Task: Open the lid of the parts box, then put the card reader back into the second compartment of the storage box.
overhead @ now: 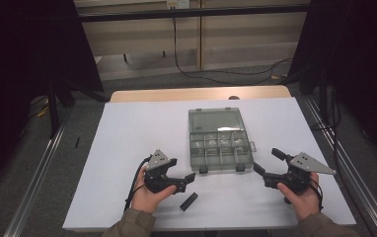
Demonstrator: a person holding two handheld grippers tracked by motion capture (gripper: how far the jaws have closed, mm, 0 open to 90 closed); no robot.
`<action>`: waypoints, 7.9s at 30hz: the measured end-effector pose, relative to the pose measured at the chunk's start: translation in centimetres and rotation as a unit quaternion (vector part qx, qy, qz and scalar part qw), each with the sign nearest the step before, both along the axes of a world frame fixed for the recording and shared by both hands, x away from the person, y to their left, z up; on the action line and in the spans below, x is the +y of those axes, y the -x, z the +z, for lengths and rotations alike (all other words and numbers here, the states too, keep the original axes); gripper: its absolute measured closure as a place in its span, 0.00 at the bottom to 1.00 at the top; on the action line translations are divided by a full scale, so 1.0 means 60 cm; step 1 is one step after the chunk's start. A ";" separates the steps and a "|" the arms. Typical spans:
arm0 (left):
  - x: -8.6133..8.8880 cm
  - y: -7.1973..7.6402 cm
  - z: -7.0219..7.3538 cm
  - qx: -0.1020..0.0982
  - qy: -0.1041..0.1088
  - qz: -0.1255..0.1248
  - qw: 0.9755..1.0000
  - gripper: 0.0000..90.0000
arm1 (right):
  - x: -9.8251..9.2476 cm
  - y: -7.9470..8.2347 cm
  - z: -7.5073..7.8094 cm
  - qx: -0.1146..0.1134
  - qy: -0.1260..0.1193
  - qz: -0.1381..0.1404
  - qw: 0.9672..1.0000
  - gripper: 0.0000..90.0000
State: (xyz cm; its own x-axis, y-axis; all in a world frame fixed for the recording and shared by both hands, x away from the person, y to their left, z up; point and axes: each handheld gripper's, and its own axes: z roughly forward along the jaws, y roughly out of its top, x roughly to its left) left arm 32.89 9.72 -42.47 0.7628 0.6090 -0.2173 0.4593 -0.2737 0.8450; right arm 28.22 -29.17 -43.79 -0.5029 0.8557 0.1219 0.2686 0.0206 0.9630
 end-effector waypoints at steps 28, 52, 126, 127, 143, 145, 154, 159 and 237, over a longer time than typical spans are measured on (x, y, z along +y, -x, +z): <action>-0.007 0.019 -0.003 0.034 -0.048 -0.031 0.998 0.13 | 0.000 0.026 -0.010 0.000 0.015 0.010 1.000 0.06; -0.010 0.033 -0.012 0.044 -0.077 -0.045 0.995 0.16 | 0.005 0.024 -0.008 -0.010 0.019 0.017 1.000 0.06; -0.024 0.071 -0.033 0.056 -0.150 -0.060 0.985 0.82 | 0.004 0.022 -0.006 -0.014 0.022 0.025 0.999 0.09; -0.024 0.071 -0.033 0.057 -0.150 -0.059 0.985 0.82 | 0.005 0.023 -0.006 -0.015 0.023 0.025 0.999 0.09; -0.020 0.057 -0.021 0.081 -0.126 -0.040 0.988 0.82 | 0.006 0.023 -0.005 -0.017 0.020 0.030 0.999 0.09; -0.018 0.055 -0.019 0.082 -0.121 -0.039 0.988 0.82 | 0.006 0.024 -0.005 -0.016 0.019 0.031 0.999 0.09; -0.014 0.047 -0.008 0.084 -0.094 -0.028 0.992 0.82 | 0.006 0.025 -0.004 -0.018 0.017 0.031 0.999 0.09; -0.012 0.039 -0.002 0.087 -0.082 -0.019 0.993 0.82 | 0.005 0.025 -0.004 -0.019 0.018 0.031 0.999 0.09; -0.070 -0.060 0.053 0.061 -0.046 0.013 0.997 0.82 | 0.002 0.025 -0.006 -0.015 0.006 0.030 0.999 0.07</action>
